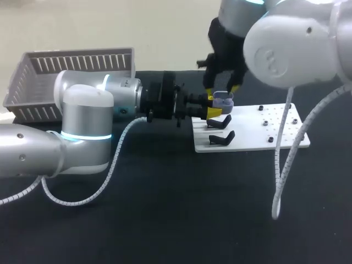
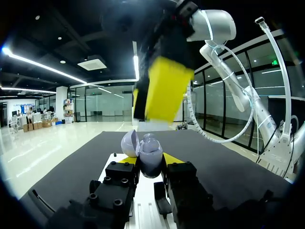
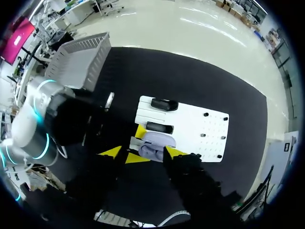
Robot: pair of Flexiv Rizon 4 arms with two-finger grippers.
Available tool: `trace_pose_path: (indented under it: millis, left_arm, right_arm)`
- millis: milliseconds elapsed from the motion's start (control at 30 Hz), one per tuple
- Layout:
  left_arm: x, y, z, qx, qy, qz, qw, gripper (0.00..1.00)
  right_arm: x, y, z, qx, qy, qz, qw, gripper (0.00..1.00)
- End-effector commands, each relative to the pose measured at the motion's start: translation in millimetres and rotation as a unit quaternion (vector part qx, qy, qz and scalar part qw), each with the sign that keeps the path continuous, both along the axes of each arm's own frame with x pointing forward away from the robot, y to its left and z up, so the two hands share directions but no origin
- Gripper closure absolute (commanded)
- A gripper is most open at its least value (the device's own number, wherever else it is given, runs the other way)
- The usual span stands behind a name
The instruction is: Pick up each earbud case from the left stands, insert the matching earbuds, close the lid, and place the case in the box.
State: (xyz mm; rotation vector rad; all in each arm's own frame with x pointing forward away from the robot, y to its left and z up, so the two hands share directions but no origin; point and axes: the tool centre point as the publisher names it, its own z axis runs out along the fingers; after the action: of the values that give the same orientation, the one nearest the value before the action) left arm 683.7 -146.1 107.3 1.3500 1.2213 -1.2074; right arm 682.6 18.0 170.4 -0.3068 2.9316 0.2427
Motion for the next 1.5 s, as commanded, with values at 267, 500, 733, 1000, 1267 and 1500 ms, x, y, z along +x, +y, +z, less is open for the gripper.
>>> trace_pose_path:
  millis: [267, 500, 733, 1000, 1267, 1500]
  left_arm:
    - [1.1, -0.4, -0.2, 0.001, 0.000, -0.001, 1.000, 1.00]
    - [1.1, -0.4, -0.2, 0.001, 0.000, -0.001, 1.000, 1.00]
    - [1.1, -0.4, -0.2, 0.001, 0.000, -0.001, 1.000, 1.00]
    - [1.1, -0.4, -0.2, 0.001, 0.000, -0.001, 1.000, 1.00]
    - [1.1, -0.4, -0.2, 0.001, 0.000, -0.001, 1.000, 1.00]
    - [1.1, -0.4, -0.2, 0.001, 0.000, -0.001, 1.000, 1.00]
  right_arm:
    - [51.8, -42.1, -1.0, 0.019, -0.025, -0.111, 0.993, 0.00]
    - [63.5, -49.1, -29.1, -0.001, 0.002, -0.119, 0.993, 0.00]
    - [58.7, -58.2, -42.6, -0.013, 0.021, -0.124, 0.992, 0.00]
    - [42.9, -68.2, -45.3, -0.017, 0.039, -0.127, 0.991, 0.00]
    - [18.5, -65.9, -39.8, -0.022, 0.053, -0.111, 0.992, 0.00]
    - [12.5, -65.8, -35.3, -0.022, 0.036, -0.104, 0.994, 0.00]
